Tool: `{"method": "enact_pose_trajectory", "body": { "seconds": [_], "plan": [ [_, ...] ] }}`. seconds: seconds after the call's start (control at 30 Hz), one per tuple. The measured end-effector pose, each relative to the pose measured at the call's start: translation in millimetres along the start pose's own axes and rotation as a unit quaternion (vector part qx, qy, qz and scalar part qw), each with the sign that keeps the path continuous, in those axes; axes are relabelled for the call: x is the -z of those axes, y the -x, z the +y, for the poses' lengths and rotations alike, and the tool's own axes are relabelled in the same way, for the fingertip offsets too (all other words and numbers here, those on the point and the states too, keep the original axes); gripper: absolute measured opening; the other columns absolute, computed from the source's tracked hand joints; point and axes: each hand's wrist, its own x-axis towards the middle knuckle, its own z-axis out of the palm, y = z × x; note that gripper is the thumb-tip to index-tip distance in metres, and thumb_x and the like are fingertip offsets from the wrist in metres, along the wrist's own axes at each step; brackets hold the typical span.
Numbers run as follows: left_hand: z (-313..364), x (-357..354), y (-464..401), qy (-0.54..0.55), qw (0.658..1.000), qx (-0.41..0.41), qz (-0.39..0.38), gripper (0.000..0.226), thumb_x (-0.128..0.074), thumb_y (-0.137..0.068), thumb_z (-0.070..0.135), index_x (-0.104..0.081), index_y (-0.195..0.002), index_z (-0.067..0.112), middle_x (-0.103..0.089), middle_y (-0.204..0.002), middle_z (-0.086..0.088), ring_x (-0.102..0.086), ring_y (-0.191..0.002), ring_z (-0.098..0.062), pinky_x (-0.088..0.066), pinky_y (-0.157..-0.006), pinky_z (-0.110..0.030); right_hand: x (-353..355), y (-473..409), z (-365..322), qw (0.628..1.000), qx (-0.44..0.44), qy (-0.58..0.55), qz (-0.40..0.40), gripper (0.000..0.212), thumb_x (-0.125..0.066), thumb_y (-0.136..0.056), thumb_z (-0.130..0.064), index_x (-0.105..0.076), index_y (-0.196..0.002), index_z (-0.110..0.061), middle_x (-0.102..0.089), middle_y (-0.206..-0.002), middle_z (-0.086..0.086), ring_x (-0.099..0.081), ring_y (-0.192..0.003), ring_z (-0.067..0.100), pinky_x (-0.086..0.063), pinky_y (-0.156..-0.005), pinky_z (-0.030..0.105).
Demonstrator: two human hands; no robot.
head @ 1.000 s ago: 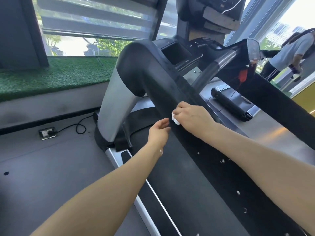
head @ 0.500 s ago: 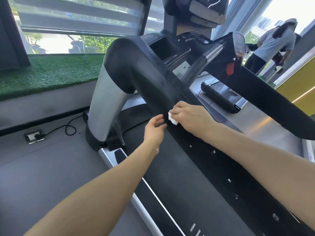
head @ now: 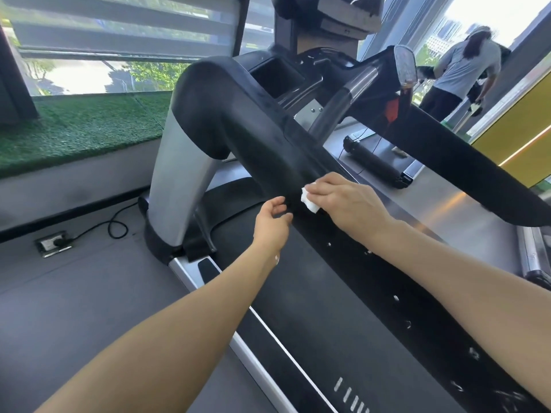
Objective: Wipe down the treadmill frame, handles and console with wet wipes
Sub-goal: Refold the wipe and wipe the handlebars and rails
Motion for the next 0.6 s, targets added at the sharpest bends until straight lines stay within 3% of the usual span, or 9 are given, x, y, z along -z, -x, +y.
{"method": "enact_pose_trajectory", "body": {
  "seconds": [0.03,0.1,0.2,0.27,0.37,0.5,0.6],
  "plan": [
    [0.2,-1.0,0.9,0.0,1.0,-0.002,0.002,0.037,-0.056,-0.09,0.004,-0.053,-0.119,0.028,-0.058,-0.121,0.005,-0.058,-0.108,-0.016,-0.047,-0.099,-0.037,-1.3,-7.3,-1.3,1.0,-0.009,0.02,-0.01,0.035,-0.04,-0.081,-0.011,-0.074,-0.081,-0.019,-0.069,-0.085,-0.011,-0.065,-0.085,0.012,-0.038,-0.056,0.008],
    [-0.6,-3.0,3.6,0.003,1.0,-0.008,0.005,0.038,-0.055,-0.091,0.004,-0.053,-0.12,0.028,-0.057,-0.123,0.003,-0.058,-0.101,-0.017,-0.049,-0.094,-0.035,-4.1,-12.5,-2.8,0.999,-0.025,0.037,-0.021,0.031,-0.044,-0.083,-0.012,-0.074,-0.085,-0.021,-0.068,-0.088,-0.013,-0.063,-0.089,0.01,-0.023,-0.057,0.009],
    [-3.8,-4.7,5.3,0.003,1.0,-0.012,0.011,0.039,-0.055,-0.091,0.004,-0.052,-0.12,0.03,-0.057,-0.121,0.006,-0.057,-0.094,-0.014,-0.05,-0.092,-0.034,2.9,9.6,-7.0,1.0,-0.023,0.017,-0.007,0.04,-0.035,-0.084,-0.012,-0.074,-0.085,-0.017,-0.069,-0.088,-0.01,-0.065,-0.085,0.014,-0.04,-0.056,0.014],
    [-5.2,-5.1,5.9,0.002,1.0,-0.012,0.012,0.038,-0.055,-0.091,0.005,-0.052,-0.117,0.032,-0.057,-0.116,0.011,-0.059,-0.095,-0.013,-0.05,-0.096,-0.035,5.1,34.2,-10.5,1.0,-0.002,0.023,0.01,0.04,-0.035,-0.084,-0.009,-0.074,-0.089,-0.013,-0.07,-0.09,-0.008,-0.067,-0.085,0.014,-0.042,-0.065,0.015],
    [-6.3,-5.8,8.6,-0.001,1.0,-0.011,0.004,0.038,-0.055,-0.091,0.006,-0.052,-0.116,0.034,-0.056,-0.111,0.015,-0.059,-0.103,-0.014,-0.048,-0.099,-0.037,7.8,44.7,-11.4,1.0,0.013,0.01,0.016,0.04,-0.035,-0.086,-0.008,-0.075,-0.087,-0.011,-0.07,-0.088,-0.006,-0.068,-0.083,0.015,-0.047,-0.057,0.016],
    [-6.9,-5.9,11.4,-0.005,1.0,-0.013,0.003,0.043,-0.054,-0.091,0.003,-0.051,-0.123,0.032,-0.056,-0.117,0.01,-0.059,-0.105,-0.016,-0.049,-0.098,-0.039,-2.8,3.9,-7.9,0.997,0.012,0.071,0.009,0.042,-0.032,-0.084,-0.011,-0.072,-0.07,-0.019,-0.067,-0.075,-0.01,-0.065,-0.077,0.014,-0.041,-0.049,0.017],
    [-7.5,-6.3,11.4,-0.005,1.0,-0.013,0.0,0.044,-0.054,-0.091,0.003,-0.05,-0.127,0.029,-0.056,-0.121,0.008,-0.06,-0.094,-0.014,-0.051,-0.088,-0.031,-3.7,-7.5,-8.0,0.997,0.001,0.069,-0.018,0.04,-0.033,-0.082,-0.01,-0.068,-0.065,-0.021,-0.065,-0.073,-0.013,-0.064,-0.077,0.012,-0.037,-0.047,0.016]
  ]
}}
